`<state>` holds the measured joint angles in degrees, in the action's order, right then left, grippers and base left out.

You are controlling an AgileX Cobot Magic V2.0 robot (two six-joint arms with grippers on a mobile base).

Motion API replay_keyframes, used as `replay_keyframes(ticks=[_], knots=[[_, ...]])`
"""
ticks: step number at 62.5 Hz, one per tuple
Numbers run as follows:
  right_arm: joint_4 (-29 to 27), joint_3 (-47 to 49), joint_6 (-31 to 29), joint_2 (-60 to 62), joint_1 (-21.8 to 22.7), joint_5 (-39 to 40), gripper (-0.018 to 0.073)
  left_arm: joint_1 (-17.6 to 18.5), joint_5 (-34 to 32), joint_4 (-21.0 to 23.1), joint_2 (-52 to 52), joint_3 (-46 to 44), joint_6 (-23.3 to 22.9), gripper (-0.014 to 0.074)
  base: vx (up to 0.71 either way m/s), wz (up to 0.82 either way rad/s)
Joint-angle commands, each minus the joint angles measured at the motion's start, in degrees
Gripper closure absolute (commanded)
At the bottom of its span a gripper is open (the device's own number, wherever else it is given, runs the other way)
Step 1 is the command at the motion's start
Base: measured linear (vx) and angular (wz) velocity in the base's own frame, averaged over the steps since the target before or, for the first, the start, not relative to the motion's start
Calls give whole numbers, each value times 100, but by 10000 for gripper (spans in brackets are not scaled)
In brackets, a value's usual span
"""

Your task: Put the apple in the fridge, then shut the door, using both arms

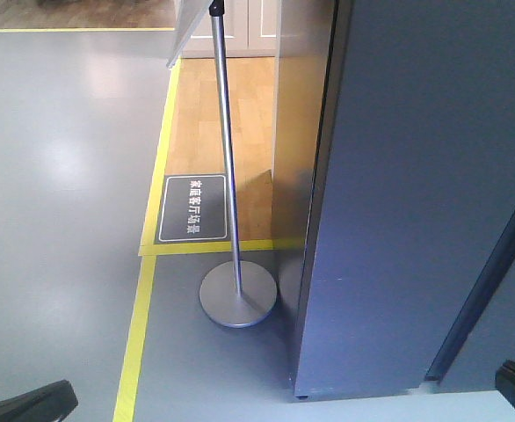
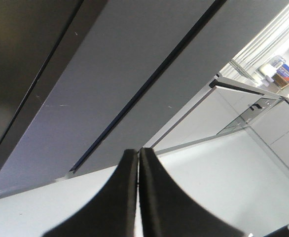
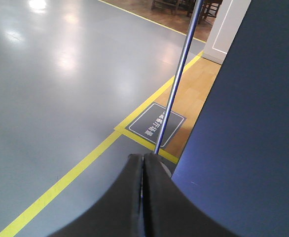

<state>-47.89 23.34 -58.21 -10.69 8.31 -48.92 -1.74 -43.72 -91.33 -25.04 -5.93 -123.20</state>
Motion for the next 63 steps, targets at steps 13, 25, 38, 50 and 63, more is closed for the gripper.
replay_keyframes(ticks=[13,25,38,50,63], knots=[[-242,148,-44,-61,13,314,566,21,-344,861,-18,-156,-12,604,0,0],[-242,148,-44,-61,13,314,566,21,-401,1597,-18,-156,-12,604,0,0],[-242,148,-44,-61,13,314,566,21,113,3812,-18,-156,-12,604,0,0],[-242,148,-44,-61,13,314,566,21,560,4355,-18,-156,493,604,0,0],[-247,148,-44,-61,13,309,566,79,865,4931,-18,14,4851,604,0,0]])
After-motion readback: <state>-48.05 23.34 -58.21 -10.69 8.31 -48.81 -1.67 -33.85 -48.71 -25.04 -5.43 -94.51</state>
